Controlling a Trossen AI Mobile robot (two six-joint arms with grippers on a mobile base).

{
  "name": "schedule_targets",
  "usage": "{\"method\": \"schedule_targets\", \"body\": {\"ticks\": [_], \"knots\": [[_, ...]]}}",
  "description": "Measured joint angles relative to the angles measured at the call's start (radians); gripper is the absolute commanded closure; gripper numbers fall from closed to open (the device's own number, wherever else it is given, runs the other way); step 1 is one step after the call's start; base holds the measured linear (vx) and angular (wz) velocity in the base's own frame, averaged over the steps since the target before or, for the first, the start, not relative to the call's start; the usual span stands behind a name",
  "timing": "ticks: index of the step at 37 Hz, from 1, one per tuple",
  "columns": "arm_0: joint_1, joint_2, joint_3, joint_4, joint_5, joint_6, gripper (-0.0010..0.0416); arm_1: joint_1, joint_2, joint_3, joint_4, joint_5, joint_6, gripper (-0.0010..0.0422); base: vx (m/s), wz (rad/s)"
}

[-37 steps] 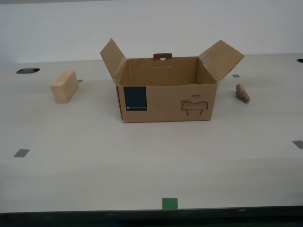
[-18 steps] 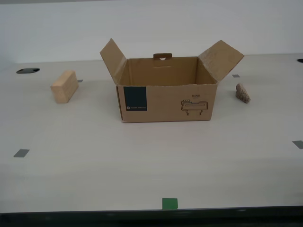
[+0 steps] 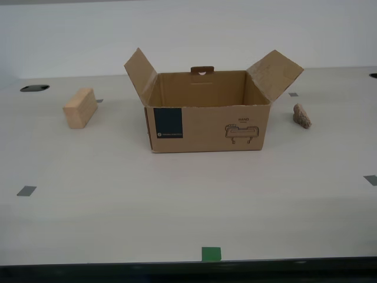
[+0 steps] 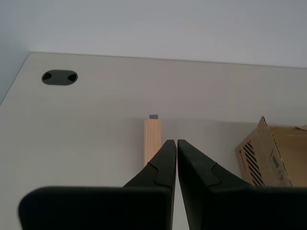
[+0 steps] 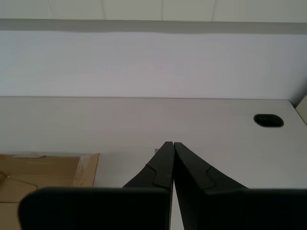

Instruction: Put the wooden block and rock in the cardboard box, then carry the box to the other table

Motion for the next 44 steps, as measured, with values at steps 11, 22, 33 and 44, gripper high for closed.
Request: {"method": "schedule_targets", "body": {"ticks": [11, 22, 33, 44], "knots": [[0.000, 0.015, 0.164, -0.208, 0.000, 0.003, 0.0406, 0.000, 0.085, 0.174, -0.269, 0.034, -0.002, 0.0412, 0.000, 0.000], [0.000, 0.072, 0.332, -0.414, 0.000, 0.019, 0.0406, 0.000, 0.194, 0.328, -0.370, 0.045, 0.038, 0.0412, 0.000, 0.000], [0.000, 0.175, 0.512, -0.644, 0.000, 0.020, 0.0406, 0.000, 0.281, 0.463, -0.497, 0.045, 0.063, 0.0412, 0.000, 0.000], [0.001, 0.299, 0.658, -0.810, 0.000, 0.020, 0.0406, 0.000, 0.356, 0.598, -0.616, 0.045, 0.095, 0.0412, 0.000, 0.000]]}}
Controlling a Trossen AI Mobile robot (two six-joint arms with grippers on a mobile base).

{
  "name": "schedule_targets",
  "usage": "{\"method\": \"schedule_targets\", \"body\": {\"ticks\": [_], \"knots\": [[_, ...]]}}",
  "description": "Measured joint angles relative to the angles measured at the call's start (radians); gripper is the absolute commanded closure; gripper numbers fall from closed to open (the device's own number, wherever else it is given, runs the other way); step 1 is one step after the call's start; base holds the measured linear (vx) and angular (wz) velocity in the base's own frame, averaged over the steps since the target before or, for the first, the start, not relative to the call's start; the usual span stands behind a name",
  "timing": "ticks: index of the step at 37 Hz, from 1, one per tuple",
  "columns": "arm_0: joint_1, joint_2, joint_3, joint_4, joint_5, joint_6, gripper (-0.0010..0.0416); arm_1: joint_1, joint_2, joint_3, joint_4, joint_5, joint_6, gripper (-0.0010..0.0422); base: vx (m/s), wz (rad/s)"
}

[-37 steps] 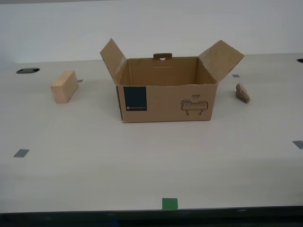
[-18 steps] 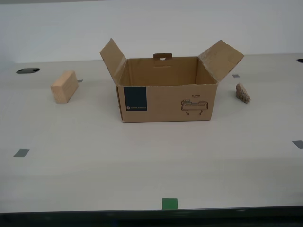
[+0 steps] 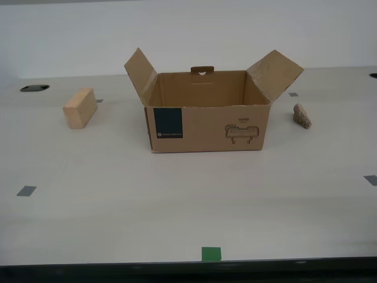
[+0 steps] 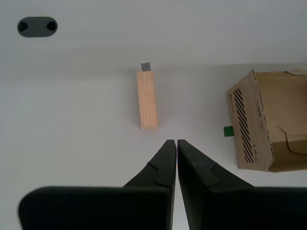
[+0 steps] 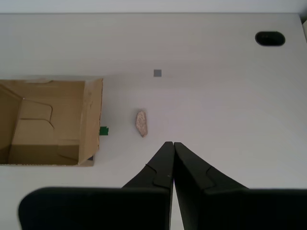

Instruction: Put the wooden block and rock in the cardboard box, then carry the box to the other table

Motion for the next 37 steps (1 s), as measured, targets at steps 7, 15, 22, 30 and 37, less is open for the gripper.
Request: {"method": "schedule_targets", "body": {"ticks": [7, 15, 22, 30, 37], "knots": [[0.000, 0.035, 0.037, -0.014, 0.000, 0.000, 0.0406, 0.000, 0.042, 0.058, -0.057, 0.000, 0.000, 0.0412, 0.000, 0.000], [0.001, 0.038, 0.057, 0.002, 0.000, 0.000, 0.0406, 0.000, 0.047, 0.064, -0.060, 0.000, -0.001, 0.0412, 0.000, 0.000], [0.001, 0.038, 0.074, 0.019, 0.000, 0.000, 0.0406, 0.000, 0.047, 0.064, -0.060, 0.000, -0.001, 0.0412, 0.000, 0.000], [0.000, 0.038, 0.072, 0.024, 0.000, 0.001, 0.0406, 0.000, 0.047, 0.064, -0.060, 0.000, -0.001, 0.0412, 0.000, 0.000], [0.000, 0.038, 0.072, 0.023, 0.000, 0.001, 0.0404, 0.000, 0.047, 0.064, -0.060, 0.000, -0.001, 0.0412, 0.000, 0.000]]}}
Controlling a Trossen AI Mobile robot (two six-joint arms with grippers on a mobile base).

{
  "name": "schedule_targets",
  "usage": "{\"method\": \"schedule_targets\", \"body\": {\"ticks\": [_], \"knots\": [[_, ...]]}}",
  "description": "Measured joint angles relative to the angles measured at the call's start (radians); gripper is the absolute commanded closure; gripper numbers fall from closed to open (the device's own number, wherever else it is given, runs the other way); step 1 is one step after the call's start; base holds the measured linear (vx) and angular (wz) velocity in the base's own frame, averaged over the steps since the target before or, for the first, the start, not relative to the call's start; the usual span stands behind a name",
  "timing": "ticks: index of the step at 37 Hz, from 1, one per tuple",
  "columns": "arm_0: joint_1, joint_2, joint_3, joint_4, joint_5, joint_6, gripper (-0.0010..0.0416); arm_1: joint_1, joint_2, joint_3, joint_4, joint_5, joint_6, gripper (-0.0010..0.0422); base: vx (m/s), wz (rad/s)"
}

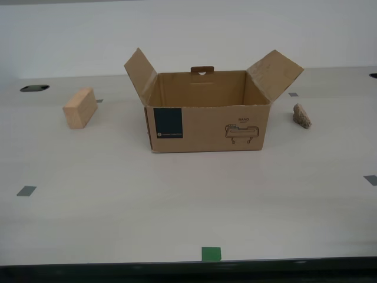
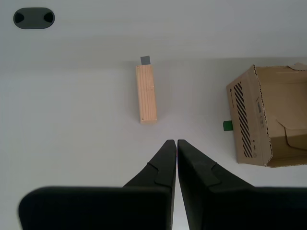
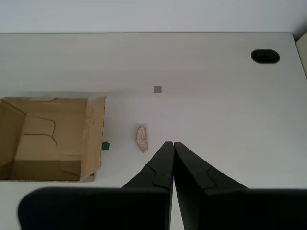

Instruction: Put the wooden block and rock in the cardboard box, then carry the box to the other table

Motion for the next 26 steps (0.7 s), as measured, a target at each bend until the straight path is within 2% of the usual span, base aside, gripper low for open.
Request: {"method": "schedule_targets", "body": {"ticks": [10, 17, 26], "knots": [[0.000, 0.003, 0.000, -0.020, 0.000, 0.000, 0.0403, 0.000, 0.000, 0.000, -0.001, 0.000, 0.000, 0.0409, 0.000, 0.000], [0.001, 0.003, 0.000, 0.029, 0.000, 0.000, 0.0403, 0.001, 0.000, 0.000, 0.034, 0.000, 0.000, 0.0389, 0.000, 0.000], [0.000, 0.003, 0.000, 0.034, 0.000, 0.000, 0.0403, 0.001, -0.001, 0.000, 0.042, 0.000, 0.000, 0.0381, 0.000, 0.000]]}}
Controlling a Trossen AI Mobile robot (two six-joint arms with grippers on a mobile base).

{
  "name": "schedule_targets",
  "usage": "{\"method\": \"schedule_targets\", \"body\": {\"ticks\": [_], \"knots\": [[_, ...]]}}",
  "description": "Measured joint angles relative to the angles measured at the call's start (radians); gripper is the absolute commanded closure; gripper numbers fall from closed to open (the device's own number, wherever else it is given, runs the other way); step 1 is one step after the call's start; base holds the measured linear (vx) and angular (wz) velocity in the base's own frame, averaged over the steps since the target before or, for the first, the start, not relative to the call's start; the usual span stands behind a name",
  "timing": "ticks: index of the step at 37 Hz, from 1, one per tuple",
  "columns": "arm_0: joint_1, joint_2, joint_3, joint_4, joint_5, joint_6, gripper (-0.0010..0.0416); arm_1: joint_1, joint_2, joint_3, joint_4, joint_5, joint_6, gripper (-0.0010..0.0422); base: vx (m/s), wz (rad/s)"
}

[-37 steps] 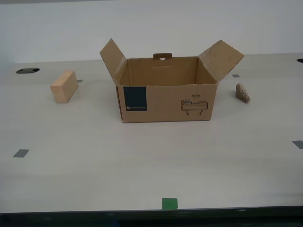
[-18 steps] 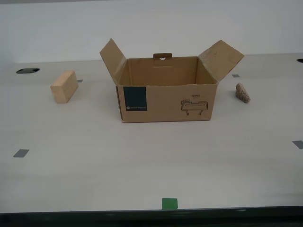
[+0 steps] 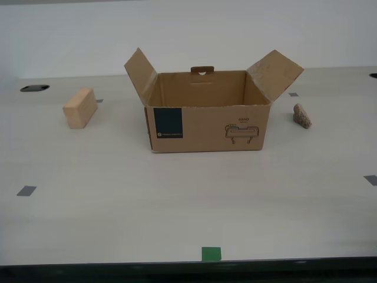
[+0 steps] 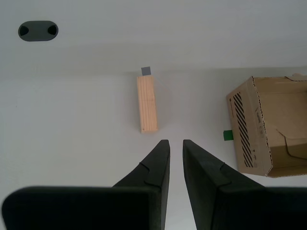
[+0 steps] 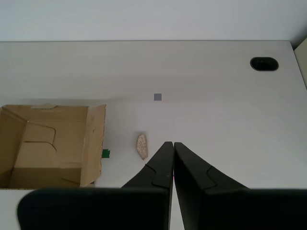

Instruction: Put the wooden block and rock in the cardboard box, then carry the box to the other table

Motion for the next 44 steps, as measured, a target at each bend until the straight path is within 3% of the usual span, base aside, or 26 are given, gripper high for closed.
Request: {"method": "schedule_targets", "body": {"ticks": [44], "knots": [[0.001, 0.000, 0.000, 0.005, 0.000, 0.000, 0.0403, 0.001, 0.000, 0.000, 0.042, 0.000, -0.006, 0.0380, 0.000, 0.000]]}}
